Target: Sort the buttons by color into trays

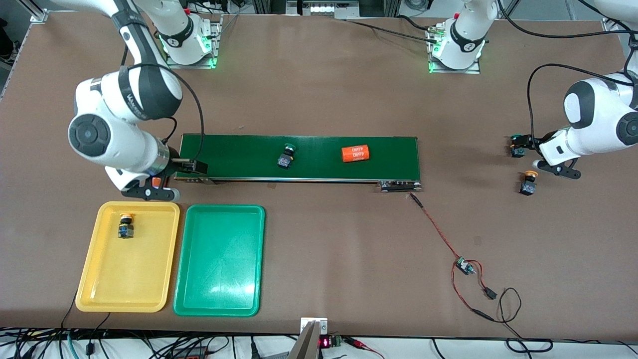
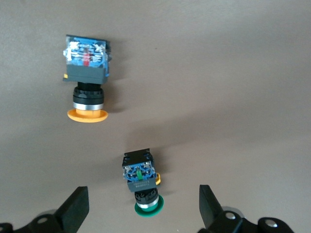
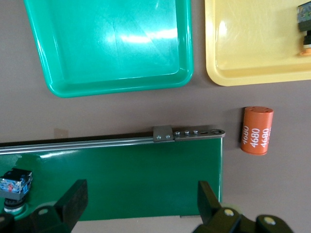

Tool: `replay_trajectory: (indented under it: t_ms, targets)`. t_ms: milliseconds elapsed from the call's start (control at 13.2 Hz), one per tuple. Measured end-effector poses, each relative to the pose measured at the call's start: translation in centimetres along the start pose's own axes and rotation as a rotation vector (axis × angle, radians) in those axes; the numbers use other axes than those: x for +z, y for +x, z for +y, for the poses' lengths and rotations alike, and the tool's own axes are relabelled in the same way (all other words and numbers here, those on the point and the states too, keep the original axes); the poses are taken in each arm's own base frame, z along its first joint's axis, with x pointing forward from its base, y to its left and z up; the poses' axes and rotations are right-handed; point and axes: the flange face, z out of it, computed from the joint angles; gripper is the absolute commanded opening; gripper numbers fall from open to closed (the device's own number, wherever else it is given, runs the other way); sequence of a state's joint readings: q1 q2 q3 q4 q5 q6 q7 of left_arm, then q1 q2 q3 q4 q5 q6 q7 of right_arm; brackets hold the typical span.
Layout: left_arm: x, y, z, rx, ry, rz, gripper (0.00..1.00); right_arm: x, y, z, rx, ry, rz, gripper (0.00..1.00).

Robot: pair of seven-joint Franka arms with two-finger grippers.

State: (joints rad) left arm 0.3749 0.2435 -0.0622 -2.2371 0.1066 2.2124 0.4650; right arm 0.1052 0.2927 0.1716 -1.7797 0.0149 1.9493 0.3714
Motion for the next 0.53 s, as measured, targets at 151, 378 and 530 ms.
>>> replay_trajectory:
  t_ms: [151,378,530]
  targets:
    - [1.1,-0.2,-0.6,-0.035,-0.004,0.007,1.0,0.9,-1.7,0.5,-0.001,0.008,0.05,1.0]
    - [2.6,-1.0,-1.8,-0.066,-0.02,0.001,1.0,3.0,-5.2,0.4,0.03,0.01,0.093,1.0]
    - [3.3,-1.4,-2.1,-0.077,-0.022,0.01,1.0,3.6,-7.4,-1.1,0.055,0.007,0.095,1.0]
